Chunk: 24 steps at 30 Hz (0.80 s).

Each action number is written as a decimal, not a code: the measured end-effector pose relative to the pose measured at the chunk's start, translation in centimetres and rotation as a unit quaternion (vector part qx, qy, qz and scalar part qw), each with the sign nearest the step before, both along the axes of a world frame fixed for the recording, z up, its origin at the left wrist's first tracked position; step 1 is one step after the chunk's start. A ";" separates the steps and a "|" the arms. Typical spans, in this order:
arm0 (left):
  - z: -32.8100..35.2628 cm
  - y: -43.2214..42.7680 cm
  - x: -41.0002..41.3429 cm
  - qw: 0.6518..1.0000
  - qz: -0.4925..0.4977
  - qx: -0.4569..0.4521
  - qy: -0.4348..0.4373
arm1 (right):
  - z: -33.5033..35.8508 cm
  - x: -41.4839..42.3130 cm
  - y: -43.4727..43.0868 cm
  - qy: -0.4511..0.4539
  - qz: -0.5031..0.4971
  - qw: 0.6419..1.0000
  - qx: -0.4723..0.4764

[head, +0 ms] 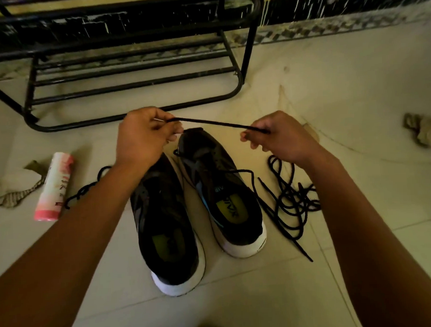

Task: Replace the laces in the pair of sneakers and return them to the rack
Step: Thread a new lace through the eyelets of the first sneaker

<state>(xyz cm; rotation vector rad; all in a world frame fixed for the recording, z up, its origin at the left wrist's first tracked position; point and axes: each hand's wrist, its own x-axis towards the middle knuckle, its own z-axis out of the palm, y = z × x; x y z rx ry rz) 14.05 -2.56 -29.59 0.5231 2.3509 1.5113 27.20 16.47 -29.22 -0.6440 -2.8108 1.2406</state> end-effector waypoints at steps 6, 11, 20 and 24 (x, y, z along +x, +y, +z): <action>-0.5 -0.7 -0.3 0.998 0.026 -0.014 -0.054 | -2.0 2.0 1.1 -0.073 -0.021 0.997 -0.009; -1.0 -0.3 0.7 0.999 0.019 -0.051 -0.008 | -2.6 1.5 0.3 -0.068 -0.104 0.992 -0.008; -2.2 1.2 5.9 0.939 -0.156 -0.292 0.092 | -3.0 -1.8 -2.6 -0.003 -0.227 0.948 -0.225; -2.7 1.2 6.2 0.953 -0.128 -0.272 0.037 | -3.9 -2.0 -3.2 0.028 -0.221 0.930 -0.293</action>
